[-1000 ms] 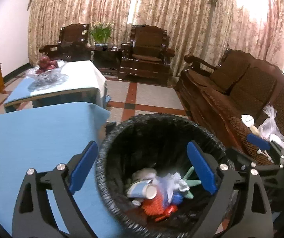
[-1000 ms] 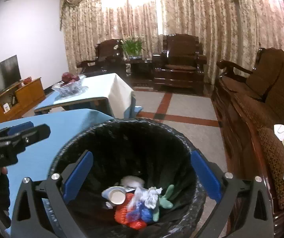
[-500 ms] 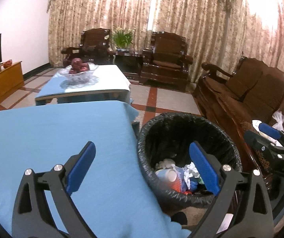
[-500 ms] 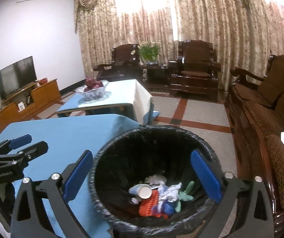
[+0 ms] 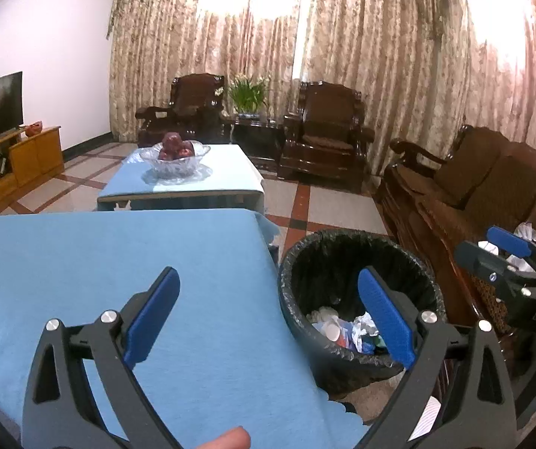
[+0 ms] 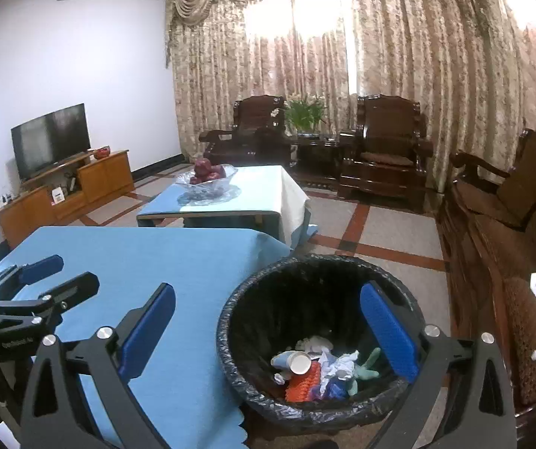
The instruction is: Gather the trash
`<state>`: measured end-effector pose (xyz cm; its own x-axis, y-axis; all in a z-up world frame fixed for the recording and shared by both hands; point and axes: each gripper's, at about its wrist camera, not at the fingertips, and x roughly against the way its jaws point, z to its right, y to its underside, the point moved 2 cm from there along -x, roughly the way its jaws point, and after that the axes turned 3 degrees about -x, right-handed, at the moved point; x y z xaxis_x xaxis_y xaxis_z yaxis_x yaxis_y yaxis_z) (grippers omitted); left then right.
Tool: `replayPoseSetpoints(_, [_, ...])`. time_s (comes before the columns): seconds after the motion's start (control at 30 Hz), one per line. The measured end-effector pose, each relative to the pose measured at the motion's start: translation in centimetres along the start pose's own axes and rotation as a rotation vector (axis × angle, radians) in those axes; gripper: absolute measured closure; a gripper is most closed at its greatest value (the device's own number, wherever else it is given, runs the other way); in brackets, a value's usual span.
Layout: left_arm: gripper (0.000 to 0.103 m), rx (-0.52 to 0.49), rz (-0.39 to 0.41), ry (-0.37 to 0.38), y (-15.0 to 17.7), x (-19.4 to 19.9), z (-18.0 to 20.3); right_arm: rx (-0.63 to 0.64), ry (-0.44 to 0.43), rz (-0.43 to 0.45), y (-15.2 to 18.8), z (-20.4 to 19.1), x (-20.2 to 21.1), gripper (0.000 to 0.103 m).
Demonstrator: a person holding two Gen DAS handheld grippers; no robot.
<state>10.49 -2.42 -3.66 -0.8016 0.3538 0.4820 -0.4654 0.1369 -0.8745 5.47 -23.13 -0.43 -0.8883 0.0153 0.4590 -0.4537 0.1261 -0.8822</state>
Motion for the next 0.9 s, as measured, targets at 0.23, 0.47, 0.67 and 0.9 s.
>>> replayPoseSetpoints(0.23, [0.009,-0.001,0.033,-0.014,-0.5,1.8,-0.3,0.019,-0.018,0.024,-0.4,-1.1,1.1,0.006])
replayPoseSetpoints(0.47, [0.009,-0.003,0.052,-0.021,-0.8,2.8,-0.4,0.028,-0.029,0.036,-0.7,-1.3,1.6,0.006])
replayPoseSetpoints(0.67, [0.009,-0.007,0.064,-0.024,-1.0,3.3,-0.3,0.03,-0.032,0.04,-0.7,-1.6,1.6,0.006])
replayPoseSetpoints(0.9, [0.009,-0.009,0.065,-0.026,-1.0,3.3,-0.4,0.031,-0.03,0.04,-0.6,-1.7,1.6,0.006])
